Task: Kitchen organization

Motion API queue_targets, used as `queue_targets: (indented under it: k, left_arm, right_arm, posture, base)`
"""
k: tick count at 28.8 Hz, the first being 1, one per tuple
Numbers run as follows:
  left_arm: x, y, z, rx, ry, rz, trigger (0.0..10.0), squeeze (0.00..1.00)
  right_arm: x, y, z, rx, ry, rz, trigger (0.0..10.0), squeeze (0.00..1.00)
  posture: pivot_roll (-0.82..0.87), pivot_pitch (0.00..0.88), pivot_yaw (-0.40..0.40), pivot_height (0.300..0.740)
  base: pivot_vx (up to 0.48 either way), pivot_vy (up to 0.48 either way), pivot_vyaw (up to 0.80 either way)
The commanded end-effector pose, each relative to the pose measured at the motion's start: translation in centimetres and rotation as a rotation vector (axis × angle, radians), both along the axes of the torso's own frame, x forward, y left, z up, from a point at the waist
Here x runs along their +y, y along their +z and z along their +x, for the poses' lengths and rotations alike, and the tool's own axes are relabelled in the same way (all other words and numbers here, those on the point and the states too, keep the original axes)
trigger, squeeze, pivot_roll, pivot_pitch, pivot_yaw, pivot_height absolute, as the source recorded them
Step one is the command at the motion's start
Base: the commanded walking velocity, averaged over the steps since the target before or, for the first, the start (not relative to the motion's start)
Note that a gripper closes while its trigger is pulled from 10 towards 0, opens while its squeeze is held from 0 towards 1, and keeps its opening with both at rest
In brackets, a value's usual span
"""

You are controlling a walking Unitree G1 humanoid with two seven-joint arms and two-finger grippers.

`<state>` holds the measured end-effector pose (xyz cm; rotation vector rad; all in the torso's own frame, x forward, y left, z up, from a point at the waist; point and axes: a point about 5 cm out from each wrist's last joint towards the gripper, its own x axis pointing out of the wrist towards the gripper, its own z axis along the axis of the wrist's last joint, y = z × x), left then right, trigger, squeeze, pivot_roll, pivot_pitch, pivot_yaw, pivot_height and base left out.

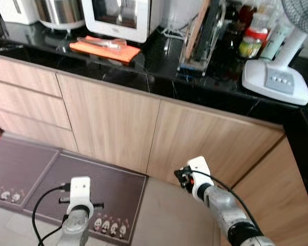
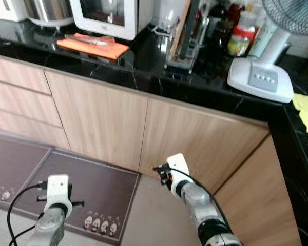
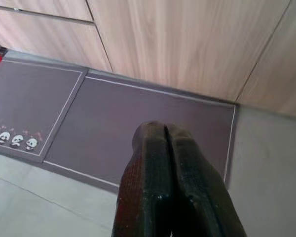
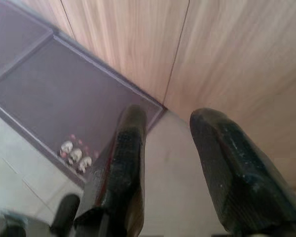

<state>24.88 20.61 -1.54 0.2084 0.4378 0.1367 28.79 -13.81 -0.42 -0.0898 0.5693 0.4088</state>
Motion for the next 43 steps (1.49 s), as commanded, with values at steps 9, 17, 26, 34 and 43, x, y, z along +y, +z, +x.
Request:
queue_targets:
  k: [9, 17, 26, 34, 43]
  left_arm:
    - [-0.9, -1.0, 0.3, 0.046, 0.006, -0.039, 10.0, 0.00]
    - [-1.6, -1.0, 0.6, 0.045, -0.020, -0.050, 10.0, 0.00]
    - [-1.0, -1.3, 0.5, 0.081, -0.030, -0.048, 10.0, 0.00]
    - [-1.1, -1.9, 0.3, 0.138, -0.025, -0.063, 10.0, 0.00]
    - [-1.7, -2.3, -0.1, 0.163, -0.067, -0.055, 10.0, 0.00]
  right_arm:
    - [-1.7, -2.2, -1.6, 0.114, -0.070, -0.065, 10.0, 0.00]
    - [-2.1, -3.1, -2.5, 0.161, -0.121, -0.060, 10.0, 0.00]
    - [-1.9, -3.2, -2.6, 0.169, -0.160, -0.036, 10.0, 0.00]
    - [-2.7, -3.6, -3.1, 0.201, -0.212, -0.047, 10.0, 0.00]
    - [-2.5, -3.9, -3.5, 0.193, -0.257, -0.014, 10.0, 0.00]
  posture:
    - [0.10, 0.022, -0.167, 0.731]
    - [0.09, 0.023, -0.156, 0.731]
    - [0.06, 0.017, -0.135, 0.731]
    - [0.02, 0.001, -0.112, 0.731]
    - [0.00, 0.000, -0.078, 0.731]
  base:
    - [0.000, 0.480, 0.00]
    - [0.000, 0.480, 0.00]
    - [0.000, 0.480, 0.00]
    - [0.000, 0.480, -0.19]
    - [0.000, 0.480, -0.26]
